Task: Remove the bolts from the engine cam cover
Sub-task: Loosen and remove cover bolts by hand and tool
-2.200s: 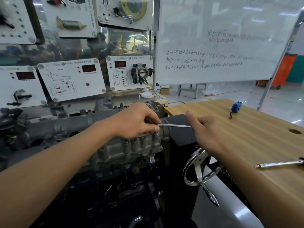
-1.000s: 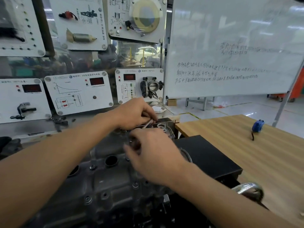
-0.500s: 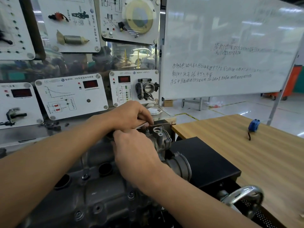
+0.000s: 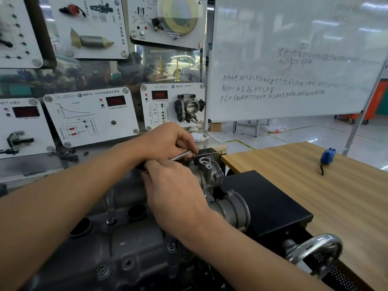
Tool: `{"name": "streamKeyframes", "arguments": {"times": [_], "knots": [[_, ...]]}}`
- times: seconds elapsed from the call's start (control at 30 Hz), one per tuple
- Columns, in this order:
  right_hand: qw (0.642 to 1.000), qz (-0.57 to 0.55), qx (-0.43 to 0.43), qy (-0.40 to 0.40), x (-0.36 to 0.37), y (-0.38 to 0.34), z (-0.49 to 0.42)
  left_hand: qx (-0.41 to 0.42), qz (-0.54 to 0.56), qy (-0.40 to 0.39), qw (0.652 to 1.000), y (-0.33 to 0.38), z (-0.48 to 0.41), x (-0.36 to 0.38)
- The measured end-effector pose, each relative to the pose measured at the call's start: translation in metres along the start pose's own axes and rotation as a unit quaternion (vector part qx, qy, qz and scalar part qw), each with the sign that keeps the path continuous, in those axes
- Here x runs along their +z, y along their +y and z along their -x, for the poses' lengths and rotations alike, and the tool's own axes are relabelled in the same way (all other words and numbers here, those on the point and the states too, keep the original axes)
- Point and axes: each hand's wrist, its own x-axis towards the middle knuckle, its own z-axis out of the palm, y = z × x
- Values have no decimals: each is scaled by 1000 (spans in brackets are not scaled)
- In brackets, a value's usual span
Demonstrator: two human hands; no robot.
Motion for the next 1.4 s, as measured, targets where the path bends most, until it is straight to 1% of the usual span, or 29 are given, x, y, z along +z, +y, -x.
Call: {"name": "streamKeyframes", "arguments": {"times": [0.17, 0.33, 0.43, 0.47, 0.53, 0.67, 0.83, 0.93, 1.2, 1.27, 1.33, 1.4], "knots": [[1000, -5, -4, -13, 1, 1, 0, 1, -12, -5, 1000, 2, 1, 2], [1000, -11, -9, -5, -3, 2, -2, -17, -23, -54, 998, 7, 4, -10], [1000, -12, -19, 8, -4, 3, -2, -74, 51, -77, 993, 8, 7, -15], [1000, -6, -22, 15, -4, 3, -2, -76, 61, -77, 992, 8, 6, -15], [999, 3, -27, 23, -4, 3, -4, -63, 39, -64, 995, 6, 4, -13], [999, 14, -28, 17, -2, 3, -7, -57, 19, -45, 997, 1, 0, -11], [998, 56, -31, 4, 2, 1, -9, -71, 59, -45, 995, -1, -1, -11], [997, 74, -32, 9, -1, 2, -7, -81, 54, -41, 994, 2, -1, -9], [1000, 23, -9, 0, -9, 5, 1, -82, 7, -51, 995, 7, -1, -8], [1000, 18, 8, -1, -13, 8, 4, -82, 19, -53, 995, 7, -2, -6], [1000, 9, 14, -19, -19, 14, 8, -89, 39, -50, 994, 6, -3, -5], [998, -1, 6, -59, -28, 19, 11, -93, 36, -50, 994, 6, -4, -5]]}}
